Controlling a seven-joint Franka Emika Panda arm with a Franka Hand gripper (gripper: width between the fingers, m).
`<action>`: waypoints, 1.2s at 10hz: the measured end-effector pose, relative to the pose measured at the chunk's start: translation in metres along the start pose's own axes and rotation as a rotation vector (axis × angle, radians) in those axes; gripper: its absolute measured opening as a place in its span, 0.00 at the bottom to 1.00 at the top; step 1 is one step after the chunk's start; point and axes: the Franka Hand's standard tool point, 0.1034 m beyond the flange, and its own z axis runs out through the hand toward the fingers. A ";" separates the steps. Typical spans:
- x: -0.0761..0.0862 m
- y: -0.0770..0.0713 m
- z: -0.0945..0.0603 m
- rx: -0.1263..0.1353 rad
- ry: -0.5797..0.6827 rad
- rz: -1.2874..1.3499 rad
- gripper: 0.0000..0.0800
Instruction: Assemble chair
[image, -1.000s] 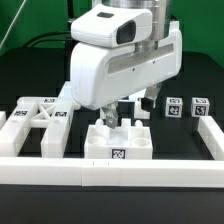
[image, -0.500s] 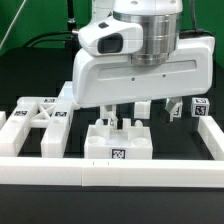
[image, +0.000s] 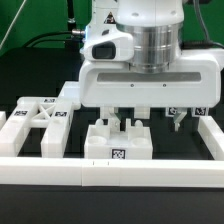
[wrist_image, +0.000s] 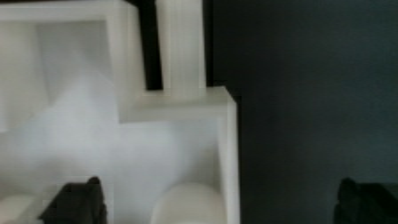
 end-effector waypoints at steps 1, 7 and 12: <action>-0.001 0.003 0.007 -0.001 -0.001 -0.030 0.81; 0.000 0.007 0.020 -0.003 0.014 -0.101 0.47; 0.000 0.006 0.020 -0.003 0.014 -0.103 0.04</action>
Offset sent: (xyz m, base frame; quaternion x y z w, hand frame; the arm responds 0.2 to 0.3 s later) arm -0.0006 -0.0073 -0.0162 -0.0088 0.0191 -0.0373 0.9991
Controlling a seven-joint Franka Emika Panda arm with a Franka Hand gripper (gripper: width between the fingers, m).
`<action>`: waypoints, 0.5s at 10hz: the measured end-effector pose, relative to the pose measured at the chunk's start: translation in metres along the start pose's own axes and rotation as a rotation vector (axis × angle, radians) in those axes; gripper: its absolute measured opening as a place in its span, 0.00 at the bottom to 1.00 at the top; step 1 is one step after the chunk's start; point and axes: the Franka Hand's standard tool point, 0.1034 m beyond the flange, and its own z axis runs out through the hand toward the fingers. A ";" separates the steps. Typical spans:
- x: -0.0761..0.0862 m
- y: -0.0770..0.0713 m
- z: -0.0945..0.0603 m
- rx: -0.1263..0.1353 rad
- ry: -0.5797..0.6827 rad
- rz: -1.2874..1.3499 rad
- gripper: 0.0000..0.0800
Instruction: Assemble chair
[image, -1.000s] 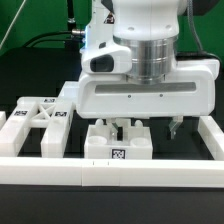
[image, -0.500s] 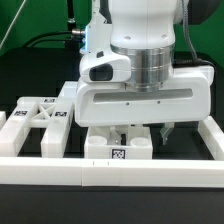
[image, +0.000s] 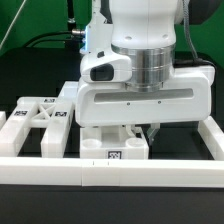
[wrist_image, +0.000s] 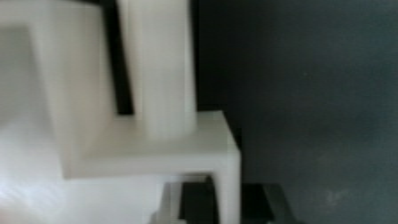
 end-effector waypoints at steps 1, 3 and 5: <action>0.000 0.000 0.000 0.000 0.000 0.000 0.04; 0.000 0.000 0.000 0.000 0.000 0.000 0.04; 0.002 -0.010 -0.001 0.004 0.002 0.026 0.04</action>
Offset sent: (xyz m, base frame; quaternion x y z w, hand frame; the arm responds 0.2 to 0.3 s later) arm 0.0000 0.0000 0.0000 0.0000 0.0000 0.0000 1.0000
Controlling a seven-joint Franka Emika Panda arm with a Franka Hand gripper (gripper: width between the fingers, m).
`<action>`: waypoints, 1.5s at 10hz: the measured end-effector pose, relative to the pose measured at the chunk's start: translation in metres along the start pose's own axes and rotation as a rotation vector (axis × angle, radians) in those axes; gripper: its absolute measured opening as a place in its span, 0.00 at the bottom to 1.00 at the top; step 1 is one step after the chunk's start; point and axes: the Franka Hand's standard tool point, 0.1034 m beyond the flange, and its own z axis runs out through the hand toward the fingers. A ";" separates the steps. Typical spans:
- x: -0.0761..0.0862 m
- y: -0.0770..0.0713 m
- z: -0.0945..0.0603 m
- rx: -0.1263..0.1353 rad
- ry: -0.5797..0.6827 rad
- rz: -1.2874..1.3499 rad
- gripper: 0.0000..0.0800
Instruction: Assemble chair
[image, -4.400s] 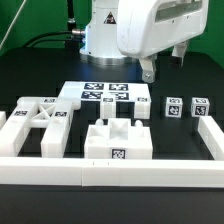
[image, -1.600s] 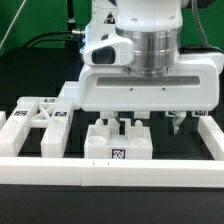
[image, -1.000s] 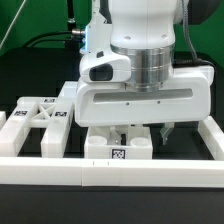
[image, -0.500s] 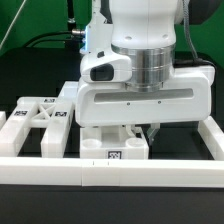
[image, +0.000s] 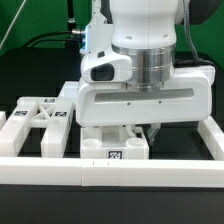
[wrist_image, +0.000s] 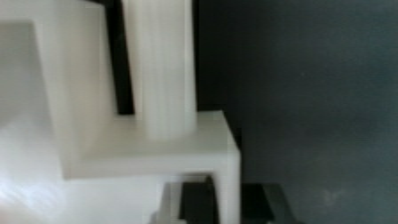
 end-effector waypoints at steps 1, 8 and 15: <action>0.002 -0.012 0.001 0.003 0.002 0.000 0.04; 0.028 -0.078 0.003 0.012 0.032 -0.022 0.04; 0.029 -0.074 -0.001 0.002 0.023 -0.023 0.17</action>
Offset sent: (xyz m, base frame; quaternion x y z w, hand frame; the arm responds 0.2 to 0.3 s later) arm 0.0248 0.0379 -0.0022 -0.0156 0.0056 0.0310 0.9994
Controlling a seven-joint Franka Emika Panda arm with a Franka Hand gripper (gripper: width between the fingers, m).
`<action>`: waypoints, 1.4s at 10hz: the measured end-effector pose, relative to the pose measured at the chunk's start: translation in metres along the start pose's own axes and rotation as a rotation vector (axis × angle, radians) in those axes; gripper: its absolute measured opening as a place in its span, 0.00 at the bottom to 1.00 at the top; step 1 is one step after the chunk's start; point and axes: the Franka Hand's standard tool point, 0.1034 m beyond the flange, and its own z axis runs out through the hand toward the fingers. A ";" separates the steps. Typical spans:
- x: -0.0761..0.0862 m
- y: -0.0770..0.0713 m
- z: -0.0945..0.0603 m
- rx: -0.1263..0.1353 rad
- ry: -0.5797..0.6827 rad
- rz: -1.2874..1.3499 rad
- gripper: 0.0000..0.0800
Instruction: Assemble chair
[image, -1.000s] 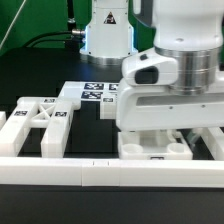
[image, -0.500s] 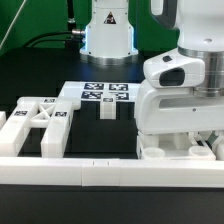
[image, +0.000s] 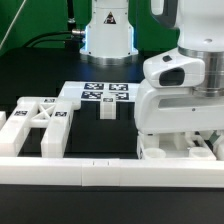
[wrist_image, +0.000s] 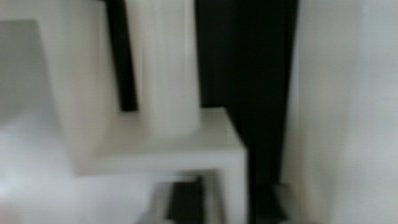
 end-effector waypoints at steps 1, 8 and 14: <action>0.002 0.005 -0.004 -0.005 0.005 0.005 0.34; -0.024 0.064 -0.061 -0.018 0.020 -0.123 0.81; -0.049 0.080 -0.049 -0.001 0.023 -0.070 0.81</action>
Offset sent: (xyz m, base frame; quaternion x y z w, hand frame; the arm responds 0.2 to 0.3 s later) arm -0.0087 -0.0103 0.0344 0.0273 -0.0238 -0.0099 0.9993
